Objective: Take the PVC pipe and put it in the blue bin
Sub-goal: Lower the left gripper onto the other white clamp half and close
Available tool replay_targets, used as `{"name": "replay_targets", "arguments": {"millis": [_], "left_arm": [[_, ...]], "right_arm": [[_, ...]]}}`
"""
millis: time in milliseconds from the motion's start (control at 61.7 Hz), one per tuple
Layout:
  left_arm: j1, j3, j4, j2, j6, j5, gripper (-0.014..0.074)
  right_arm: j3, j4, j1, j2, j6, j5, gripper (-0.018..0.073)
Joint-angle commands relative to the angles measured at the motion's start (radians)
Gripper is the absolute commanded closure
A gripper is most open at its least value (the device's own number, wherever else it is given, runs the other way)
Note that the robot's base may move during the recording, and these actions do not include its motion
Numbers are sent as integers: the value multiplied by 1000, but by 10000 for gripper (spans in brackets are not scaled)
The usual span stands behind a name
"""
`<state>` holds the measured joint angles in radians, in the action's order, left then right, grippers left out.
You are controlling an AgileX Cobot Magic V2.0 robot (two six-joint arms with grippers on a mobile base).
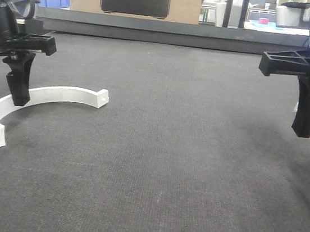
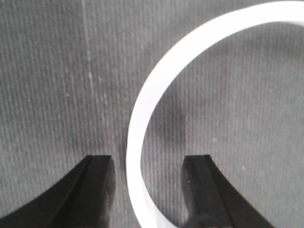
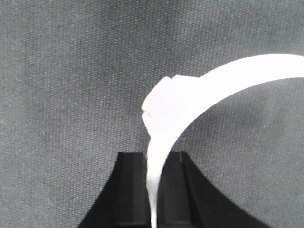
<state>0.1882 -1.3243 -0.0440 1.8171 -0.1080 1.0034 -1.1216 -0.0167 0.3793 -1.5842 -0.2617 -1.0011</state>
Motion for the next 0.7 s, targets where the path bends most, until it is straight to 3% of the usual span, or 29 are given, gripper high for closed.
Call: {"name": "replay_targets", "arguments": {"millis": [0,421,681], "left_arm": [[4,17,6,7,-26,-18,341],[4,30,24,36,-59,-26,367],[4,30,24,36,-59,-26,708]], "right_arm": [[-5,17,1,13,3,4,728],[-5,17,1,13,3,4,728],[-5,17,1,13,3,29,728]]}}
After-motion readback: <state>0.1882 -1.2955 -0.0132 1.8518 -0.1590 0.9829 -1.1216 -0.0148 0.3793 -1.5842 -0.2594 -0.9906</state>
